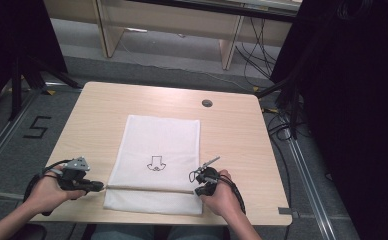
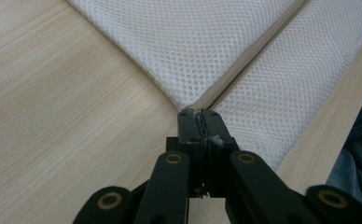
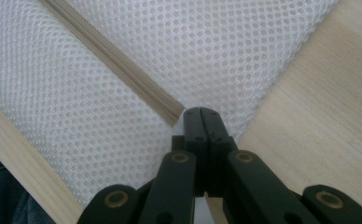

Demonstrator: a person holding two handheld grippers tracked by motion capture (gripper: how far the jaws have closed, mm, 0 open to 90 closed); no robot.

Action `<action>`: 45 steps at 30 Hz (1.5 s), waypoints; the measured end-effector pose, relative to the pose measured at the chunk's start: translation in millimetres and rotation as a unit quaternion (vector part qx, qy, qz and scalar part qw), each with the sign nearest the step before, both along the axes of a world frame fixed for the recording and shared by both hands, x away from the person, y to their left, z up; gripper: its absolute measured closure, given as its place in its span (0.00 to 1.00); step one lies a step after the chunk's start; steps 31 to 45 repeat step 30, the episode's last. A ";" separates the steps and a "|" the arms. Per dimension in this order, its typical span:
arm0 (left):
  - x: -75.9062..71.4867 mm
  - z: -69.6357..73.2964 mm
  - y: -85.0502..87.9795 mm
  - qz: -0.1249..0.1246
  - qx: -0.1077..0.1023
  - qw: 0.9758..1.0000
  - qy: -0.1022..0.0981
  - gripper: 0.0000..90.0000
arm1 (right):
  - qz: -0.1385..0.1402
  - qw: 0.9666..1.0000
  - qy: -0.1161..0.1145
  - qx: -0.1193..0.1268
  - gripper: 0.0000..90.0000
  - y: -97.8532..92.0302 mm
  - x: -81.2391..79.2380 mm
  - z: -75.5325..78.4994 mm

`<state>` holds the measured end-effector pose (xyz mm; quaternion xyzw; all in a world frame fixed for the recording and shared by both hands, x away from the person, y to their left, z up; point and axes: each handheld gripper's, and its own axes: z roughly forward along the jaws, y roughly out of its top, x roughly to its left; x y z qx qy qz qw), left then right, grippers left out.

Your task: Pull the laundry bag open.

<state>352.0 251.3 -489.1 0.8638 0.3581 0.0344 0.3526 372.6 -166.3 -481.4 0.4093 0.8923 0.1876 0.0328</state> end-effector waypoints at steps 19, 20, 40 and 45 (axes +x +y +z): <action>20.8 8.9 -2.2 0.085 -0.087 0.988 -0.092 0.65 | -0.031 0.998 0.014 0.057 0.80 -5.9 -4.2 -1.1; 24.5 8.4 -5.7 0.085 -0.092 0.988 -0.089 0.64 | -0.035 0.998 0.015 0.053 0.79 -4.8 -6.6 0.4; 35.9 -3.1 -13.2 0.094 -0.060 0.989 -0.097 0.62 | -0.044 0.994 -0.063 0.083 0.70 -13.0 -7.4 11.1; 35.9 -3.1 -13.2 0.094 -0.060 0.989 -0.097 0.62 | -0.044 0.994 -0.063 0.083 0.70 -13.0 -7.4 11.1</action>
